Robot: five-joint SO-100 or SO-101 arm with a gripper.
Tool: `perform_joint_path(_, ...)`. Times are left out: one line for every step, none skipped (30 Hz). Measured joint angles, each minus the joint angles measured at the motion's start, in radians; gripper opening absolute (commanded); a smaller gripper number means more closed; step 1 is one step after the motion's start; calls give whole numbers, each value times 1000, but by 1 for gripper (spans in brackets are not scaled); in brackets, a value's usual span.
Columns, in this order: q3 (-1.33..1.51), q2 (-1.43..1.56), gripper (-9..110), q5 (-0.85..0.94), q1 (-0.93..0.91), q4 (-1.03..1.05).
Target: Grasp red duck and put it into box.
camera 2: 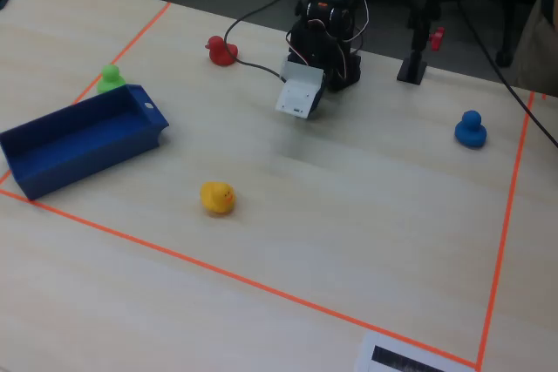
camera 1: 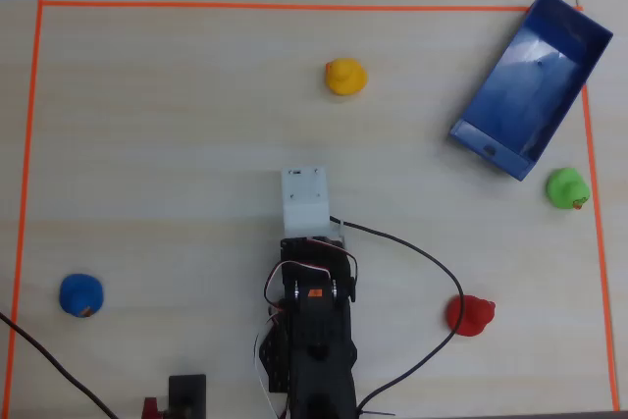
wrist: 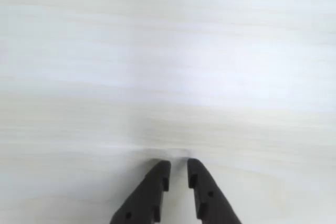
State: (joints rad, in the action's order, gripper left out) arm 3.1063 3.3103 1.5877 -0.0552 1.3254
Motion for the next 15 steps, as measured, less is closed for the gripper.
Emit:
perform_joint_path(0,0,1,0,0,0)
perform_joint_path(0,0,1,0,0,0)
perform_joint_path(0,0,1,0,0,0)
perform_joint_path(0,0,1,0,0,0)
perform_joint_path(0,0,1,0,0,0)
perform_joint_path(0,0,1,0,0,0)
perform_joint_path(0,0,1,0,0,0)
perform_joint_path(0,0,1,0,0,0)
perform_joint_path(0,0,1,0,0,0)
perform_joint_path(0,0,1,0,0,0)
perform_joint_path(0,0,1,0,0,0)
perform_joint_path(0,0,0,0,0,0)
perform_joint_path(0,0,0,0,0,0)
perform_joint_path(0,0,0,0,0,0)
perform_joint_path(0,0,0,0,0,0)
